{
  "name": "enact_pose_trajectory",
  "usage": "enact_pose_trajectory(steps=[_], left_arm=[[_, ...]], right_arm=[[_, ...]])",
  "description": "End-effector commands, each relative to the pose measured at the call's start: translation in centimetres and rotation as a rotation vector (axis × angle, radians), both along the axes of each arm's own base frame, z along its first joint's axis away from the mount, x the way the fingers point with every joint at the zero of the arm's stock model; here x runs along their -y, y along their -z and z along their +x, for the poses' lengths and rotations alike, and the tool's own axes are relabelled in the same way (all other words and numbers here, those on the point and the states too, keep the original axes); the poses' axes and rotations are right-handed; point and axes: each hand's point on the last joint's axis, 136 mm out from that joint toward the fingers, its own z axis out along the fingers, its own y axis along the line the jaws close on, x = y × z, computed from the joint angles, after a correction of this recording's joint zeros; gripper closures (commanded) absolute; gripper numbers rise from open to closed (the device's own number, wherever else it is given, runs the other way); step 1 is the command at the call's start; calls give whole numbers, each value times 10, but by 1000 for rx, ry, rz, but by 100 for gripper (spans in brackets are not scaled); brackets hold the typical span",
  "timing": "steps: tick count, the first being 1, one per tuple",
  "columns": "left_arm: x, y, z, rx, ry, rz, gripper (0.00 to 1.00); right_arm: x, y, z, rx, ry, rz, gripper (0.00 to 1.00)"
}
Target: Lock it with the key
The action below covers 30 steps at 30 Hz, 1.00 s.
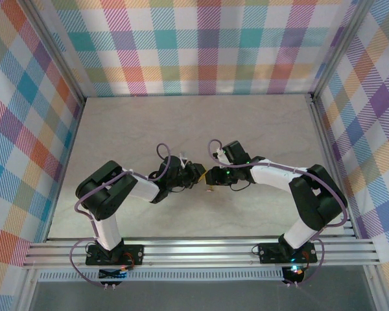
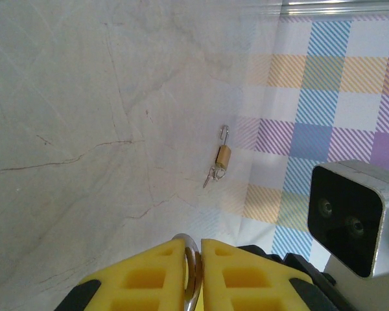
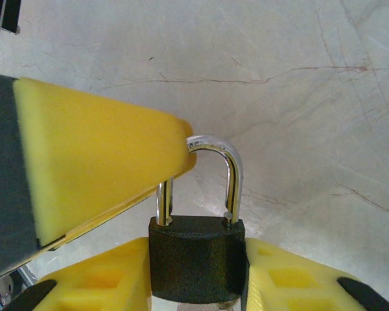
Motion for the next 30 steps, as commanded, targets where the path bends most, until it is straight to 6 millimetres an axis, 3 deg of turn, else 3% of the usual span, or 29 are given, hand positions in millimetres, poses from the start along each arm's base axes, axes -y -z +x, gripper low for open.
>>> enact_pose_trajectory(steps=[1,9,19,30], left_arm=[[8,-5,-10,22,56,-35,87],[11,-2,-17,26,105,-19,88],[12,1,-23,39,162,45,100],[8,10,-29,29,196,119,100]], right_arm=[[-14,-20,0,50,-44,75,66],[-12,-24,1,70,-42,74,66],[-11,-28,2,83,-40,78,66],[-4,-37,6,109,-21,86,66]])
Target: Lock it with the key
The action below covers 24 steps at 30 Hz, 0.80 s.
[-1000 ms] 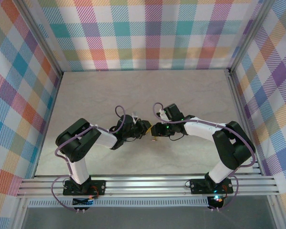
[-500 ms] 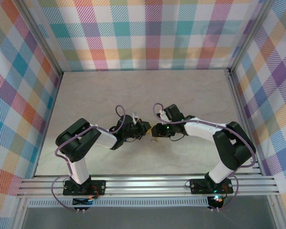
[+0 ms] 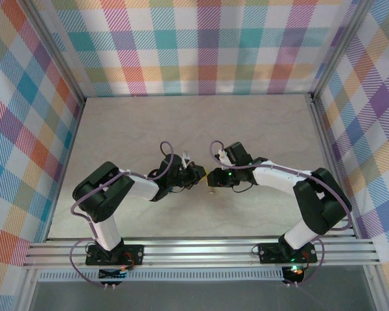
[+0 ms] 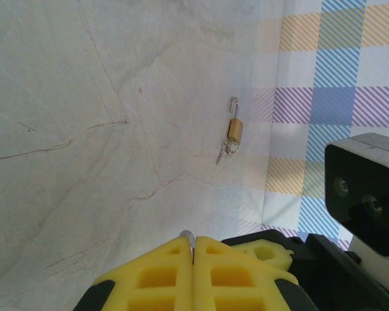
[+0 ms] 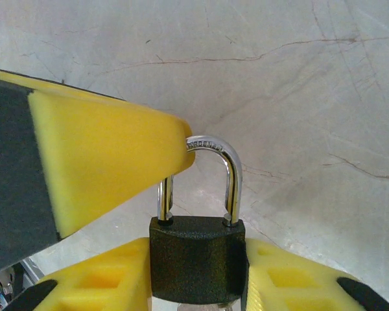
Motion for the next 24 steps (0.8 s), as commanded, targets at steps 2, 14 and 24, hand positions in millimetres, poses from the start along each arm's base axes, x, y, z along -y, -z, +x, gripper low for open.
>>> enact_pose_trajectory(steps=[2,14,24], left_arm=[[3,13,-18,-45,72,49,100],[-5,16,-17,-41,54,98,100],[-7,15,-16,-46,28,82,100]], right_arm=[[-11,-34,15,119,-24,98,66],[-9,-41,14,136,-29,121,66],[-11,-43,11,136,-44,135,62]])
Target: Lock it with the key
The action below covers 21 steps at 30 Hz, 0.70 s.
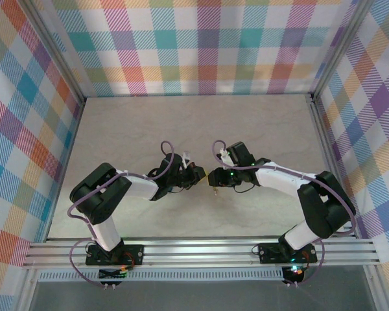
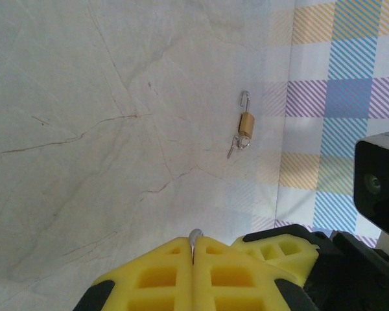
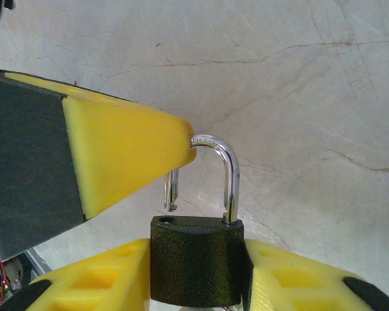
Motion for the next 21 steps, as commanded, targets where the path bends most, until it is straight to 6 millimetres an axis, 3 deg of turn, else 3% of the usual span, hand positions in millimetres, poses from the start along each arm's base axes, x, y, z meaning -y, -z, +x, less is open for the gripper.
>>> enact_pose_trajectory(steps=[1,12,16,21], left_arm=[[-3,14,-13,-52,10,31,100],[-10,-3,-4,-5,-38,1,100],[-14,-22,1,37,-56,-19,100],[-21,-56,7,128,-82,-33,100]], right_arm=[[-14,-35,11,124,-50,114,60],[-11,-41,11,157,-45,114,47],[-8,-45,12,181,-34,111,39],[-5,-53,11,209,-31,126,36]])
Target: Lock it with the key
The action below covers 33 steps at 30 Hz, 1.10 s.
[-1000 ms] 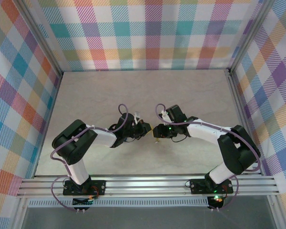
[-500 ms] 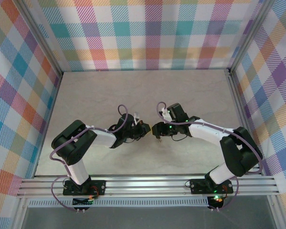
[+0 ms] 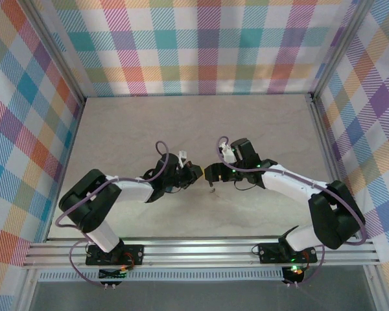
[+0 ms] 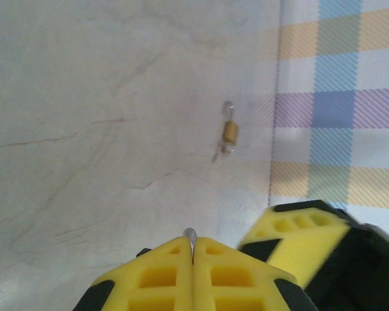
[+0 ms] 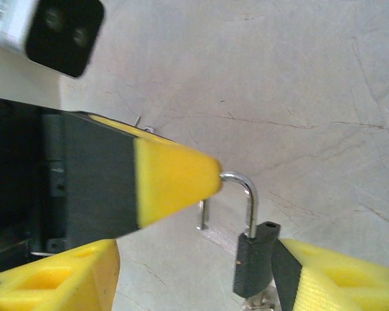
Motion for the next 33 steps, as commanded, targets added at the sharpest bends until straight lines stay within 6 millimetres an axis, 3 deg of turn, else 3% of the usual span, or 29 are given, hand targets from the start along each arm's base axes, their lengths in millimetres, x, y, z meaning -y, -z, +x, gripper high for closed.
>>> enact_pose_trajectory(steps=[1,7,15,33], left_arm=[[-7,-35,8,98,-30,-14,100],[-12,-65,5,171,-11,32,100],[-16,-75,2,182,-1,61,100],[-12,-93,-2,206,13,43,100]], right_arm=[[3,-11,1,60,-8,23,36],[1,-27,-7,92,-41,65,38],[-8,-40,-17,102,-92,132,41],[-20,-25,-13,54,-101,121,49]])
